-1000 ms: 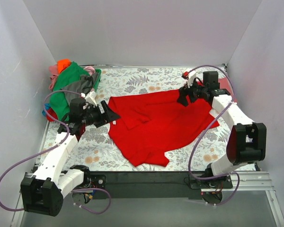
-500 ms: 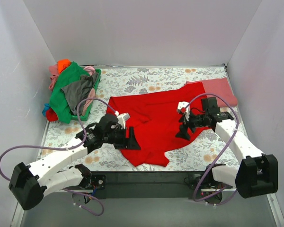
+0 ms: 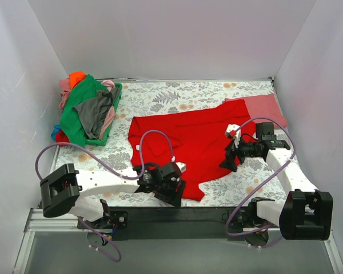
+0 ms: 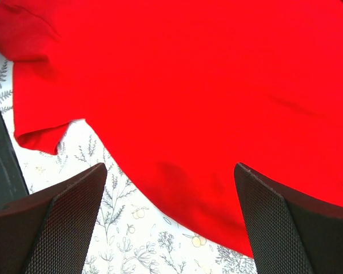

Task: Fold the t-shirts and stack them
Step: Fold the tshirt

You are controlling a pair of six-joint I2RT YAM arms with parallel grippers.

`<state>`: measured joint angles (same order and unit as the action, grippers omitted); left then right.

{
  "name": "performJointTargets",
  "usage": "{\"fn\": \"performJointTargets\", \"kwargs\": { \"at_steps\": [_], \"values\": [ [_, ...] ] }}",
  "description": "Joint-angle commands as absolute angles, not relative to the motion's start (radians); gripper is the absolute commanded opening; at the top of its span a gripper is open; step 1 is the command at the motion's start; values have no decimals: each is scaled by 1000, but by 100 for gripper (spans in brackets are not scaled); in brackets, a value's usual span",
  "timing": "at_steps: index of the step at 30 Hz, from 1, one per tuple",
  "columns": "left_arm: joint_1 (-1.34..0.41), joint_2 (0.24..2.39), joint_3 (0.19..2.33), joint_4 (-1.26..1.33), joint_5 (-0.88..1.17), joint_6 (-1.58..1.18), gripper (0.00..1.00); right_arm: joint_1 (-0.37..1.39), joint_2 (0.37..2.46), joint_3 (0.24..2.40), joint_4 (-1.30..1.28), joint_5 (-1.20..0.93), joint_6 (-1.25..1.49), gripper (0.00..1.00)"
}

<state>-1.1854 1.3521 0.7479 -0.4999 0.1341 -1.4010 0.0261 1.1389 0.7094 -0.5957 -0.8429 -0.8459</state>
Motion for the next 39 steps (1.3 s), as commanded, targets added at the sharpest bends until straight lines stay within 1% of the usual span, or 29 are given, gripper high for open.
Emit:
{"fn": "performJointTargets", "kwargs": {
  "at_steps": [1, 2, 5, 6, 8, 9, 11, 12, 13, 14, 15, 16, 18, 19, 21, 22, 29, 34, 39],
  "values": [
    [-1219, 1388, 798, -500, 14, -1387, 55, 29, 1154, 719, -640, -923, -896, 98],
    [-1224, 1391, 796, -509, -35, -1390, 54, 38, 1161, 721, -655, -934, -937, 97],
    [-1229, 1355, 779, -549, -86, -1402, 53, 141, 1193, 723, -704, -934, -994, 93],
    [-1229, 1332, 772, -569, -125, -1408, 53, 243, 1204, 724, -703, -910, -1017, 92],
    [-1230, 1231, 755, -621, -182, -1454, 53, 360, 1216, 742, -690, -807, -1032, 89],
    [-1230, 1188, 749, -641, -252, -1472, 54, 462, 1238, 755, -683, -773, -1025, 88],
    [-1229, 1085, 739, -702, -313, -1546, 58, 555, 1261, 808, -667, -688, -1011, 86],
    [-1226, 1059, 735, -719, -357, -1583, 61, 646, 1282, 821, -654, -657, -1000, 85],
    [-1224, 1034, 733, -733, -373, -1606, 63, 699, 1293, 831, -638, -584, -976, 84],
    [-1221, 996, 732, -745, -388, -1629, 63, 748, 1304, 837, -603, -548, -967, 84],
    [-1218, 983, 735, -782, -406, -1687, 63, 838, 1324, 839, -585, -513, -954, 84],
    [-1218, 971, 744, -807, -451, -1715, 63, 879, 1337, 839, -569, -452, -936, 84],
    [-1216, 936, 762, -886, -494, -1800, 63, 951, 1382, 841, -554, -413, -922, 82],
    [-1218, 919, 765, -908, -529, -1828, 63, 966, 1394, 838, -548, -379, -916, 79],
    [-1216, 850, 759, -931, -552, -1861, 62, 1000, 1416, 824, -531, -353, -902, 77],
    [-1216, 827, 755, -927, -558, -1862, 62, 1009, 1419, 821, -531, -344, -899, 74],
    [-1216, 693, 744, -936, -606, -1859, 60, 1086, 1445, 799, -528, -305, -882, 63],
    [-1218, 672, 755, -946, -623, -1853, 60, 1132, 1453, 816, -575, -322, -879, 57],
    [-1216, 673, 755, -937, -634, -1841, 59, 1164, 1440, 835, -606, -357, -877, 57]
  ]
}}
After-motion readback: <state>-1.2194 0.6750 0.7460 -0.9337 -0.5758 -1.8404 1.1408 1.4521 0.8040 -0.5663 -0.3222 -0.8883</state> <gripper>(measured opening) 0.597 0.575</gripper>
